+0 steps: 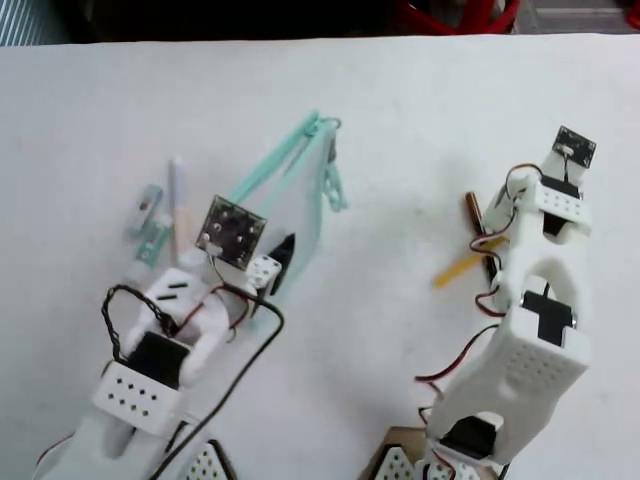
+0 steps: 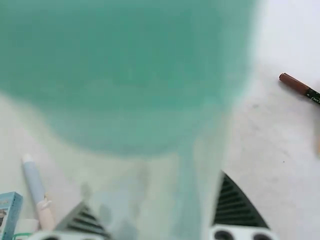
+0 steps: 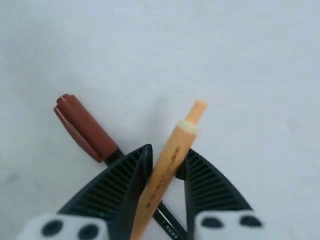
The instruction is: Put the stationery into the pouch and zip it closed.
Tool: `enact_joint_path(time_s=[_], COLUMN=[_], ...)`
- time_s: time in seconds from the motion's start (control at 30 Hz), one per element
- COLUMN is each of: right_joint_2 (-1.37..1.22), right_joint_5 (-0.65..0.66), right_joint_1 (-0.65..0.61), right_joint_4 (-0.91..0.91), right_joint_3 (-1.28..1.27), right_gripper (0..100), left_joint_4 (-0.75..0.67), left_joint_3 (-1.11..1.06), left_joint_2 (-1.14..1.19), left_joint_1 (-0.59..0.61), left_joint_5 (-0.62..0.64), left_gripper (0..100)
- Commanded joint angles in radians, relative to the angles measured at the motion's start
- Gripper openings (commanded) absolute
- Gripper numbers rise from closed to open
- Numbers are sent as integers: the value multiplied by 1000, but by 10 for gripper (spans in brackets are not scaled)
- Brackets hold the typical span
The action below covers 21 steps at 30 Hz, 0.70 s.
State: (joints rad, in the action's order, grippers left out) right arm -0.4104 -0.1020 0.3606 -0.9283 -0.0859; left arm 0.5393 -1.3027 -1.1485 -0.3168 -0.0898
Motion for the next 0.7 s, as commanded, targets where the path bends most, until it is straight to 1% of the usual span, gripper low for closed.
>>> enact_joint_path(time_s=[0.0, 0.2, 0.27, 0.67], right_joint_2=[67, 68, 84, 565], right_joint_5=[-6, -8, -8, 2], right_joint_1=[8, 21, 21, -19], right_joint_4=[4, 4, 1, -68], right_joint_3=[8, 8, 9, -2], right_gripper=[37, 32, 15, 18], left_joint_4=[-17, -17, -17, -15], left_joint_3=[-2, -2, -2, -3], left_joint_2=[-7, -7, -7, -7], left_joint_1=[2, 1, 1, 1], left_joint_5=[-9, -9, -9, -6], left_gripper=[171, 171, 171, 170])
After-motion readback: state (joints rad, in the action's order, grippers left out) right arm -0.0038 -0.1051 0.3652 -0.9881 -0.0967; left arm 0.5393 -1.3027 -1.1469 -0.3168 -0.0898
